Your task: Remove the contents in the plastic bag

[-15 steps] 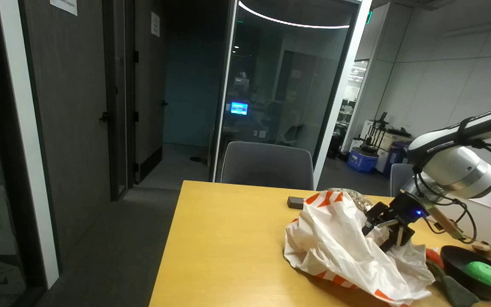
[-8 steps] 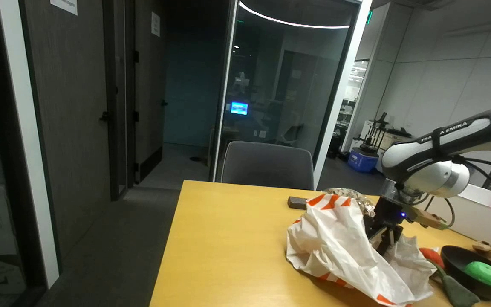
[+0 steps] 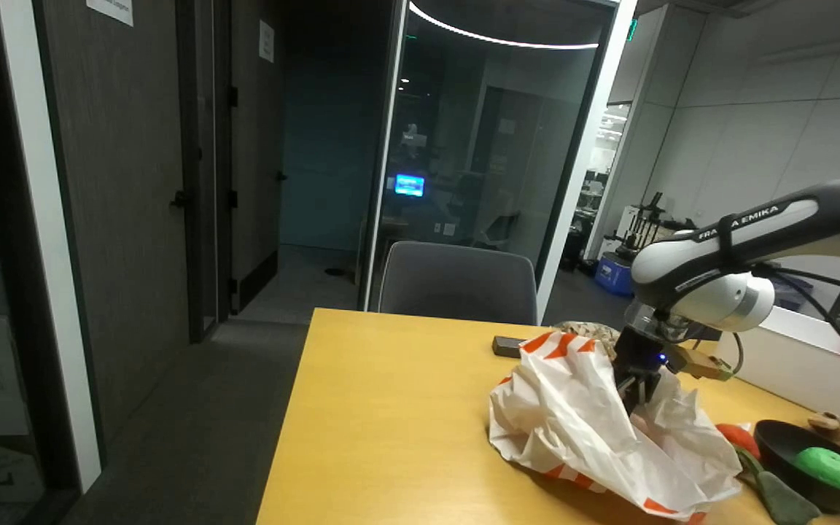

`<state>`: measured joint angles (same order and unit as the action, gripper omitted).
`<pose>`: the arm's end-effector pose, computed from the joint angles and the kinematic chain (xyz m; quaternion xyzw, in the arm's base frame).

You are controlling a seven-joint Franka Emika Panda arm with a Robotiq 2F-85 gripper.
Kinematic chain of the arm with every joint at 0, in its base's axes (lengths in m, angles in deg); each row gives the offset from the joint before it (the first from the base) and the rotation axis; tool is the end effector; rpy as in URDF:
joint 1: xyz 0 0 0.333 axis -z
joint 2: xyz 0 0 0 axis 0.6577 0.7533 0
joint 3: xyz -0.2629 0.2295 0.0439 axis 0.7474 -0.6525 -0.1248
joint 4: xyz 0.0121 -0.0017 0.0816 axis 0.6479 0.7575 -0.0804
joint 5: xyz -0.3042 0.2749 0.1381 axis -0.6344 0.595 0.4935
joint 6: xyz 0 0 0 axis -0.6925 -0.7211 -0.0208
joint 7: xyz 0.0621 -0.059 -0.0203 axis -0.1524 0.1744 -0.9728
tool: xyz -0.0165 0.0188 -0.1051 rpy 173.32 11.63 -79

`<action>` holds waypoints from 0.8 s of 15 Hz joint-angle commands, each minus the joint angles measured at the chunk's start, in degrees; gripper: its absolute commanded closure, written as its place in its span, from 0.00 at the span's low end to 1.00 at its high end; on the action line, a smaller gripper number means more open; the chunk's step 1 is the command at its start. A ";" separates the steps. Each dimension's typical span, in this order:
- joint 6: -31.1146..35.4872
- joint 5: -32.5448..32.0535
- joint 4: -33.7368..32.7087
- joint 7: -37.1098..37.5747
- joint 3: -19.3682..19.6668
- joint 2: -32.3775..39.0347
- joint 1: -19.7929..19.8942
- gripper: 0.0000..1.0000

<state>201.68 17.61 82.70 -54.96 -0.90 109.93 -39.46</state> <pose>0.6819 0.0477 0.2715 -0.9843 -0.1440 0.0238 0.0995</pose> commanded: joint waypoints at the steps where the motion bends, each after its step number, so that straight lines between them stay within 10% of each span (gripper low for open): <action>1: 7.29 -5.94 -1.50 1.08 1.26 1.89 -1.39 0.00; 12: 18.56 -12.86 -4.23 -1.80 0.59 8.30 1.06 0.00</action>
<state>217.35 5.52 80.44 -54.43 0.86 116.54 -39.53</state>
